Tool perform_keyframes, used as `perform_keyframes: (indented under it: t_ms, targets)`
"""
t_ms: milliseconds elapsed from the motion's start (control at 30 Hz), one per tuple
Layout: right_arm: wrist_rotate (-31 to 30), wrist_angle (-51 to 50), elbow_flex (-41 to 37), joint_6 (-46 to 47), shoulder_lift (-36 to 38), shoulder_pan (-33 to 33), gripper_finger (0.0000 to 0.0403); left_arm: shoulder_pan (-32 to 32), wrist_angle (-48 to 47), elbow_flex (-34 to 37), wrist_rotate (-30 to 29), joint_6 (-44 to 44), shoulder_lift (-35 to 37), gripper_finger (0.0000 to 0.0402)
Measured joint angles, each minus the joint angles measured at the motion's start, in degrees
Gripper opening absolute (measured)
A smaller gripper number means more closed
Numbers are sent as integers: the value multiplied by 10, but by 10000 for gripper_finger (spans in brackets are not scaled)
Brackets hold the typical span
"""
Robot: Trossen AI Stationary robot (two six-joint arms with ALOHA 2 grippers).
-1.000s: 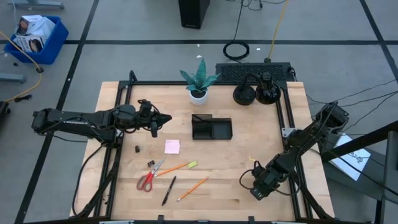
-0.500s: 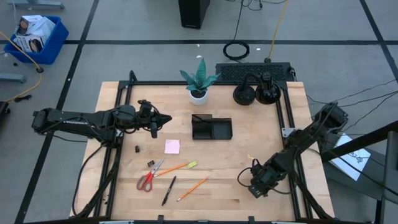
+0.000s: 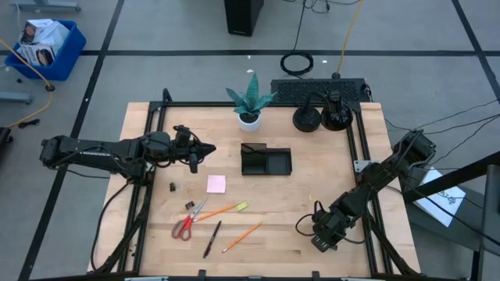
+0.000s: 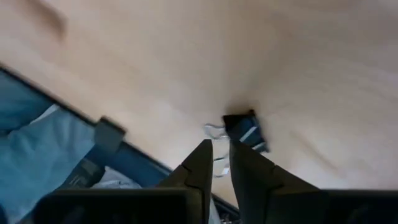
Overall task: Pick and place office supplies into organizer
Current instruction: Put the black binder clip into the black desk organizer
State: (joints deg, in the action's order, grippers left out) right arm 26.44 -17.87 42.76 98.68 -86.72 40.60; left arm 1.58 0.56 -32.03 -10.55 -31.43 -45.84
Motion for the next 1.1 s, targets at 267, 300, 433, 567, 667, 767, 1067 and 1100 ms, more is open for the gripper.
perform_keyframes:
  t_ms: [267, 300, 433, 567, 667, 767, 1067, 1100]
  targets:
    - [-7, 19, 0, -33, 0, 0, 94, 0, 0, 0, 0, 1, 0, 37]
    - [-7, 26, 0, -36, 0, 1, 105, 0, 0, 0, 0, 1, 0, 37]
    - [-7, 35, 0, -25, 0, 8, 143, 0, 0, 0, 0, -2, 0, 37]
    - [-6, 25, 0, -7, 0, 29, 154, 0, -4, 0, 0, -2, 0, 37]
    - [-7, 19, 0, -4, 0, 37, 148, 0, -4, 0, 0, -1, 0, 37]
    - [-7, 16, 0, -2, 0, 38, 140, 0, -4, 0, 0, 0, 0, 37]
    - [54, 14, 0, -12, 0, 41, 135, 0, -4, 0, -5, 7, 0, 37]
    - [54, 10, 0, -15, 0, 41, 135, 0, -4, 0, -5, 7, 0, 37]
